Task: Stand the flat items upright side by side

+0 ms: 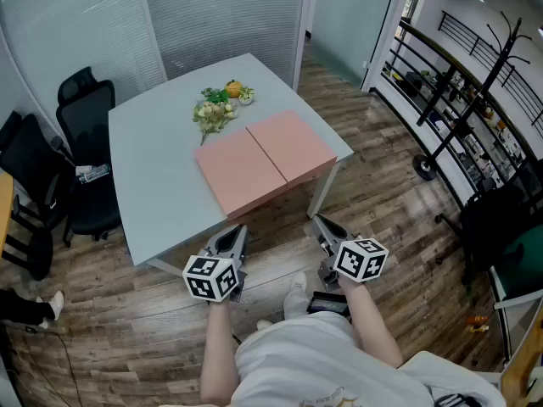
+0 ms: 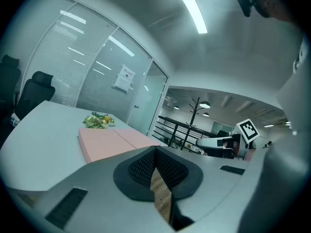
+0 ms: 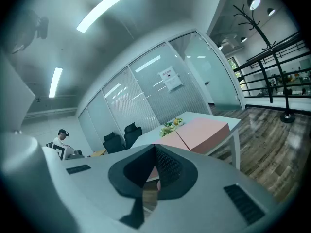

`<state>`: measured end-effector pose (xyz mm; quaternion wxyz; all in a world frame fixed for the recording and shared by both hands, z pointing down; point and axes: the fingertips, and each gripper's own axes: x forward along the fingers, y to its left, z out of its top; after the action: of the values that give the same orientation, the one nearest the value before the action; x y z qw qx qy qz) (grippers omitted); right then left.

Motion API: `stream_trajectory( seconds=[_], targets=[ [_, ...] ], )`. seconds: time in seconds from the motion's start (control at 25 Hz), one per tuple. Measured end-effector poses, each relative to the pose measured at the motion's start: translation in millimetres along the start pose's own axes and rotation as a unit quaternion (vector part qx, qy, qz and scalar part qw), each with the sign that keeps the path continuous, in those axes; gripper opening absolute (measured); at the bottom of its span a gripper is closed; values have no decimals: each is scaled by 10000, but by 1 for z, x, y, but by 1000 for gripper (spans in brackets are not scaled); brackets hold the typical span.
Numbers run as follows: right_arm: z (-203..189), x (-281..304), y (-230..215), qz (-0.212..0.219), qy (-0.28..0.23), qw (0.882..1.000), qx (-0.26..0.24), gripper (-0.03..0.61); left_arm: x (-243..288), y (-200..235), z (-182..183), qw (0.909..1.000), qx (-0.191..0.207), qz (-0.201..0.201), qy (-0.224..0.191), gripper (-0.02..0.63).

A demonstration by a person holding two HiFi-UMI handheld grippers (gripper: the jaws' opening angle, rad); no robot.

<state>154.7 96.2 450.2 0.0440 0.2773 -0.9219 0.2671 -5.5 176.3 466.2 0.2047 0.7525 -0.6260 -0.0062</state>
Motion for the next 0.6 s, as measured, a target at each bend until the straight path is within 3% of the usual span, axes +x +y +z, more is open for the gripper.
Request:
stream_trajectory(
  seconds=[0.44, 0.6],
  targets=[
    [-6, -1, 7, 0, -40, 9999, 128, 17, -9, 16, 4, 9996, 43, 263, -84, 6],
    [3, -7, 12, 272, -394, 9978, 452, 17, -13, 15, 9, 9995, 95, 182, -238, 8]
  ],
)
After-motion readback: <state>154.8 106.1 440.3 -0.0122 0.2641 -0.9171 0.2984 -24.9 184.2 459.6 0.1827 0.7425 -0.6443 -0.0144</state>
